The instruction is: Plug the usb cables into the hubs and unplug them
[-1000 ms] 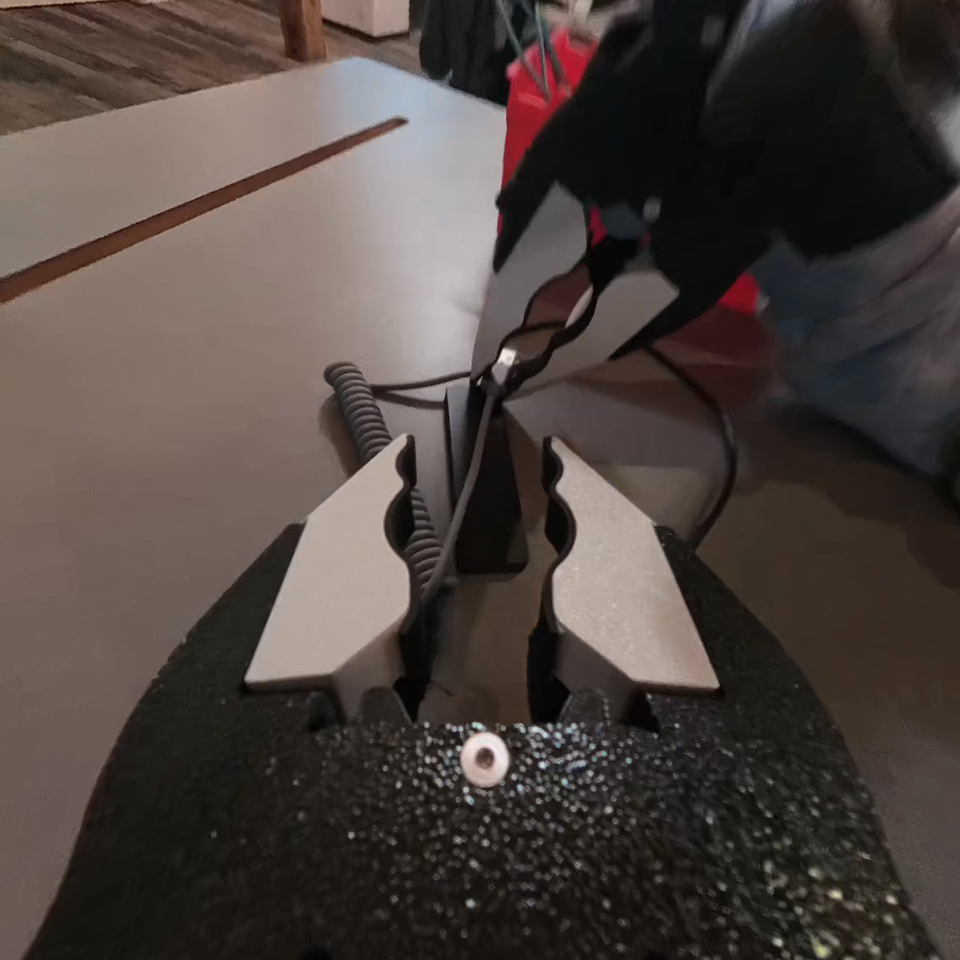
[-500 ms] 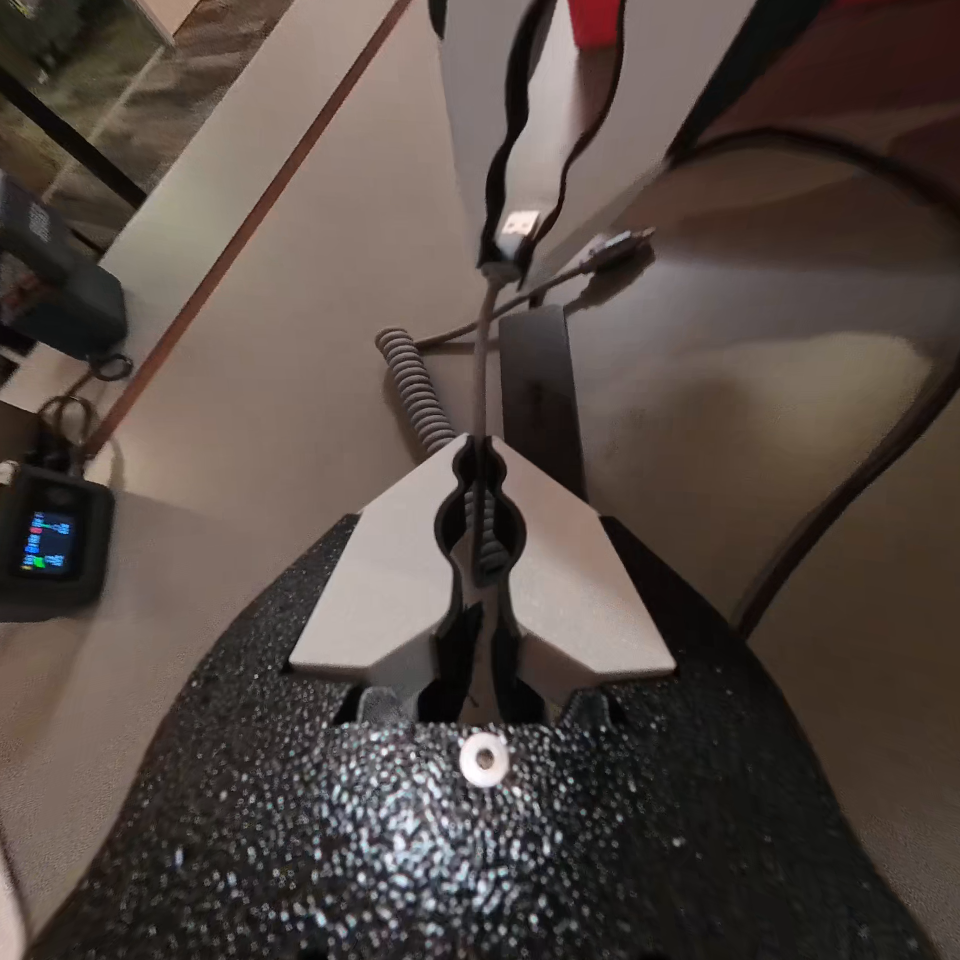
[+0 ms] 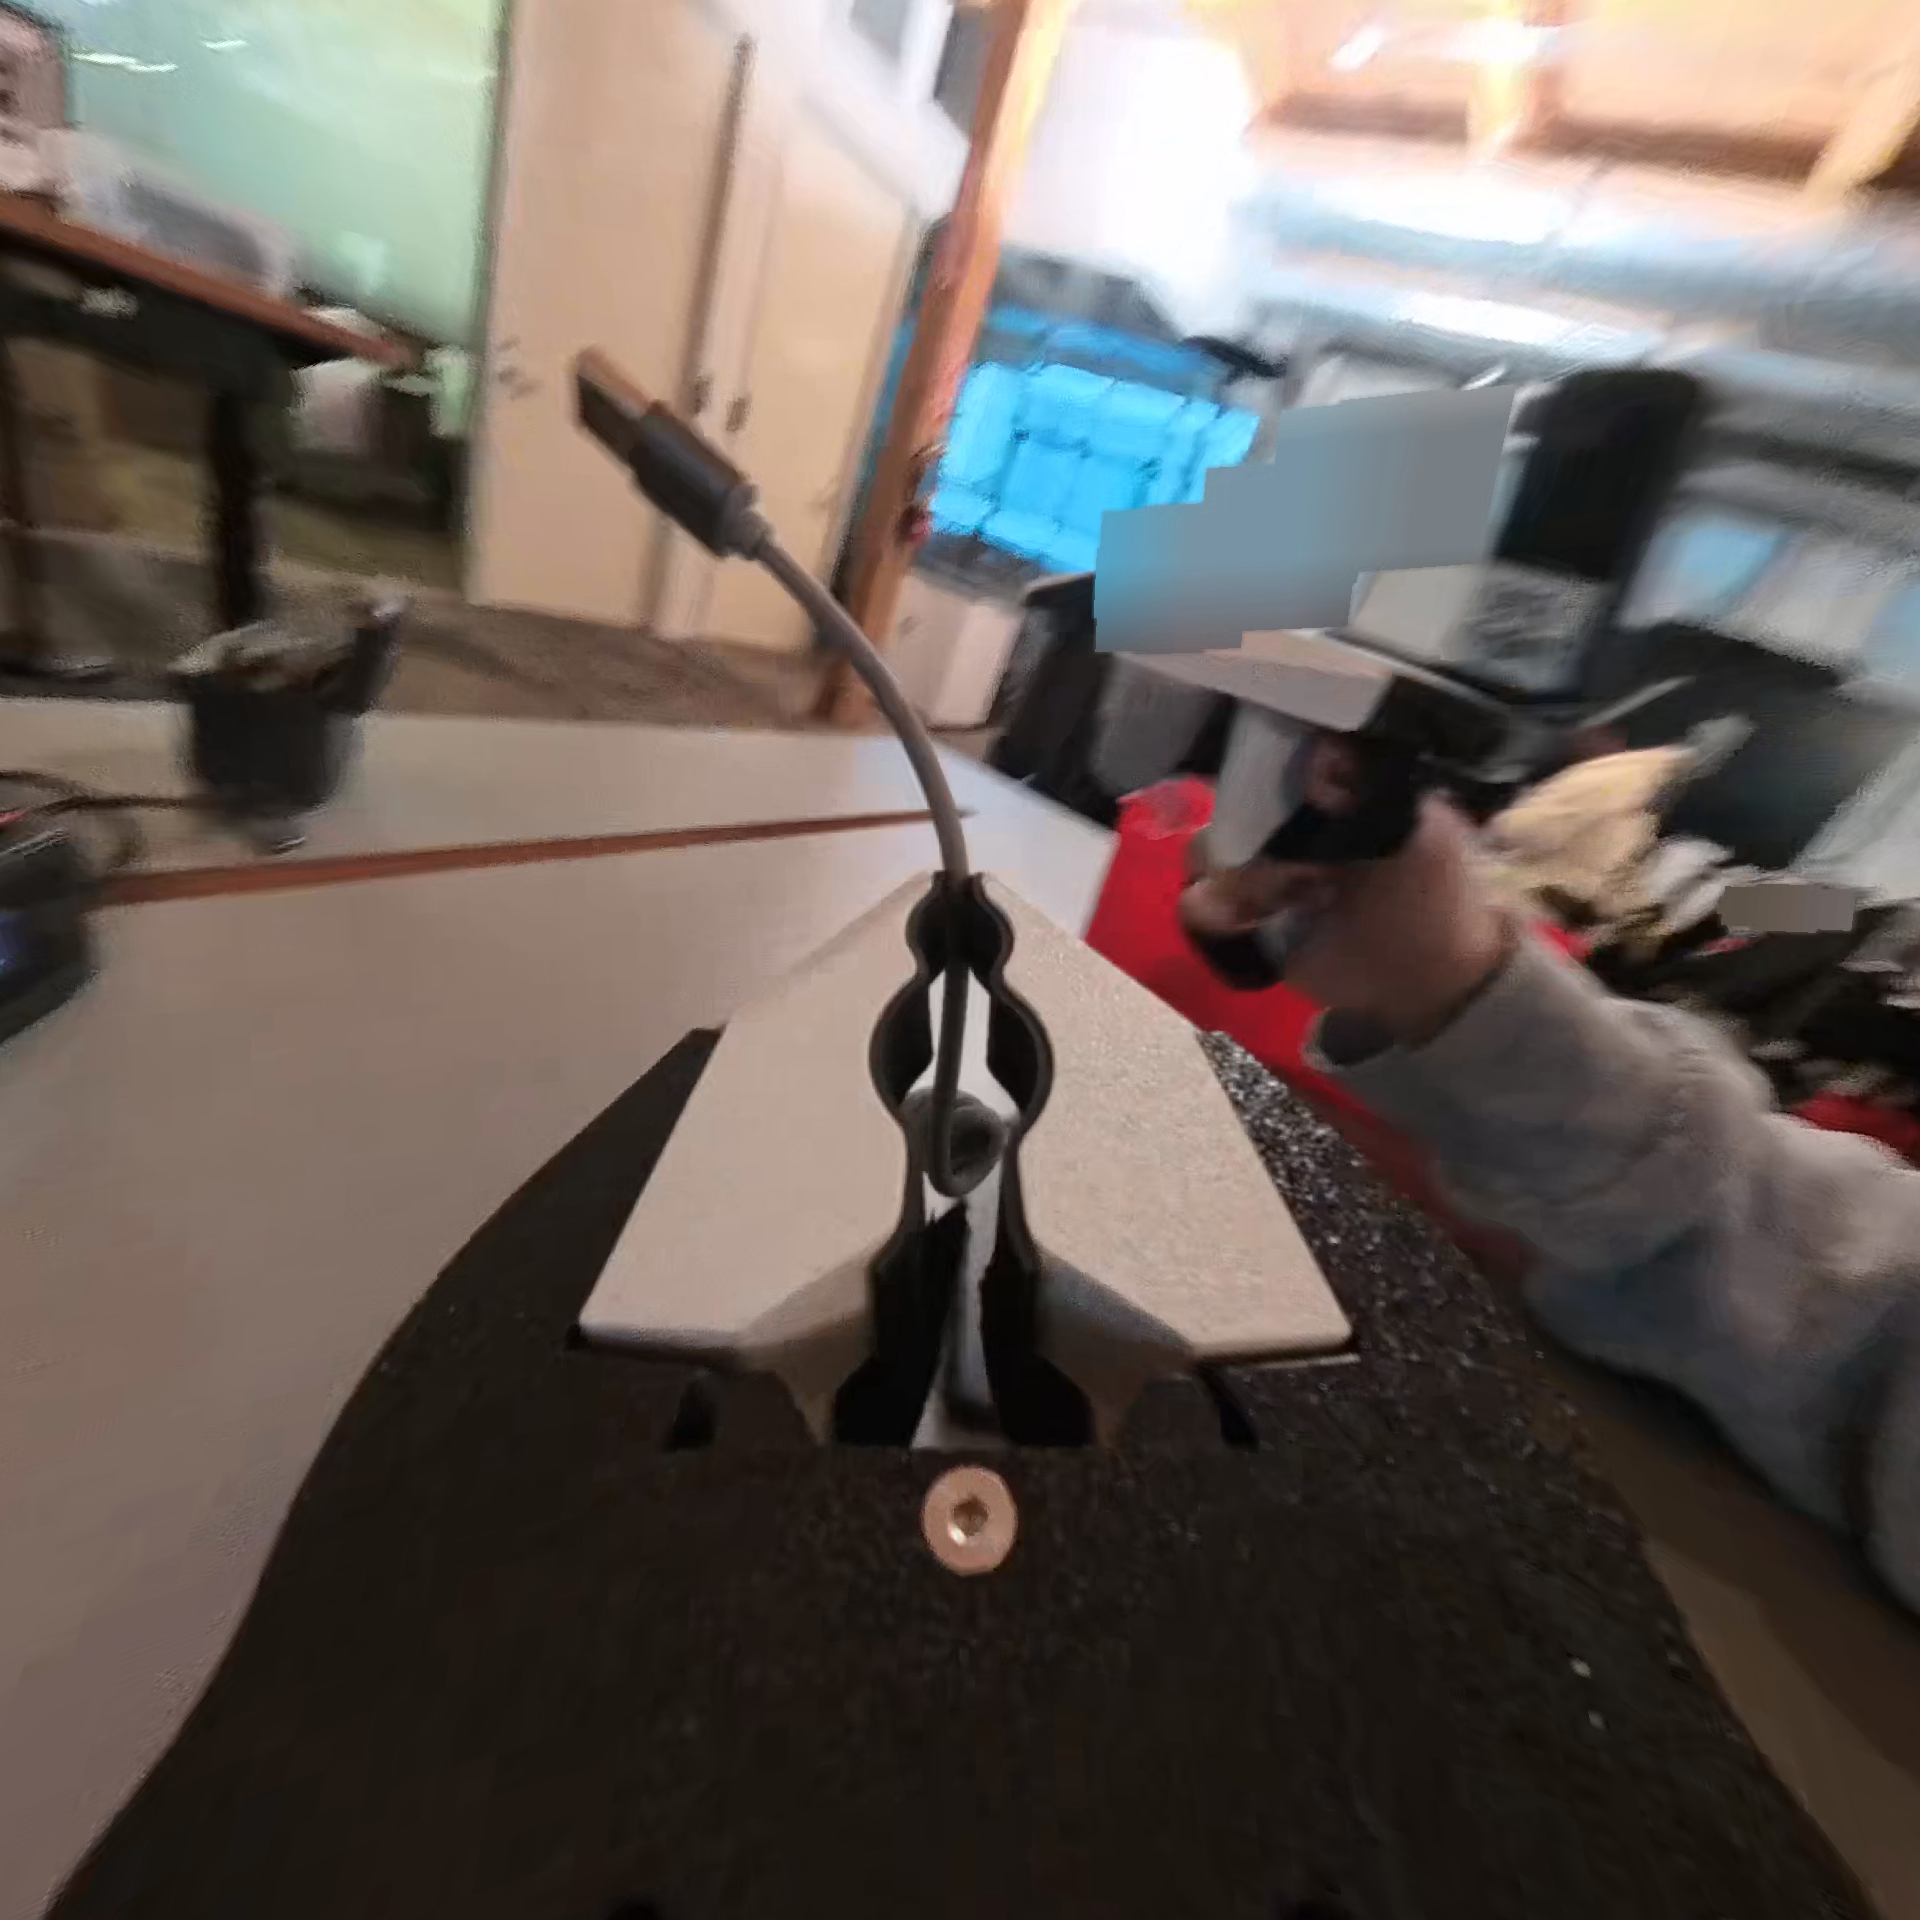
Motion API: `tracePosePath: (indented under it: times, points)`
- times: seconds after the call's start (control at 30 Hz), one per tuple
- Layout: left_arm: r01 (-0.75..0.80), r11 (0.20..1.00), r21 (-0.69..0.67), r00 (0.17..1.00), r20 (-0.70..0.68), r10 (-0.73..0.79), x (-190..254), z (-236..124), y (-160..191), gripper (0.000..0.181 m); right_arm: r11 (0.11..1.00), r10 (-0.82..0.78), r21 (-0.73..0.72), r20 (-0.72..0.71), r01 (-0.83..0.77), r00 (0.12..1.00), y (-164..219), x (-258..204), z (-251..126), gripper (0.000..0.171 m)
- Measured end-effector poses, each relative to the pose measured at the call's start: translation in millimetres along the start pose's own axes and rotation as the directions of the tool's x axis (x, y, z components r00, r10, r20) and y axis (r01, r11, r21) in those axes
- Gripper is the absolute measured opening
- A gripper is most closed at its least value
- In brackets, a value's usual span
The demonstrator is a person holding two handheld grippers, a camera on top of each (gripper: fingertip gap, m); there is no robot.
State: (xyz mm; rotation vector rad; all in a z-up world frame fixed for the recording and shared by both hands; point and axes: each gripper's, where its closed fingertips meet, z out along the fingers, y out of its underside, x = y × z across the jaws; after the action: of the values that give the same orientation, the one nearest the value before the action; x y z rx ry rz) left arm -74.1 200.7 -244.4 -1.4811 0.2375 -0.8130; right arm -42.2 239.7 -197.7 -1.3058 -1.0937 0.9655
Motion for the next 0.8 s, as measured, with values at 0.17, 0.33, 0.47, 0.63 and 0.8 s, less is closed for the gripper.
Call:
tracePosePath:
  times: [0.17, 0.33, 0.47, 0.63, 0.8]
  points:
    - [0.169, 0.983, 0.075, 0.888, -0.444, -0.119, 61.2, -4.2, -12.6, 0.0, 0.875, 0.429, 0.019, 0.431, -0.483, 0.794, -20.8, -37.8, -2.8, 0.042]
    - [0.207, 0.975, 0.082, 0.817, -0.563, -0.126, 80.3, -10.1, -16.7, 0.0, 0.73, 0.55, -0.019, 0.61, -0.683, 0.571, -40.9, -54.9, -7.5, 0.035]
    - [0.235, 0.968, 0.083, 0.768, -0.626, -0.133, 89.6, -15.5, -20.3, 0.0, 0.693, 0.591, -0.058, 0.617, -0.719, 0.52, -42.1, -65.7, -1.1, 0.033]
    - [0.224, 0.973, 0.062, 0.756, -0.641, -0.133, 95.5, -14.1, -16.1, 0.0, 0.589, 0.609, -0.086, 0.701, -0.803, 0.371, -56.4, -72.8, -6.2, 0.032]
    - [0.197, 0.98, 0.028, 0.758, -0.638, -0.134, 98.5, -10.8, -8.5, 0.0, 0.619, 0.586, -0.057, 0.698, -0.784, 0.412, -59.0, -77.3, -6.6, 0.012]
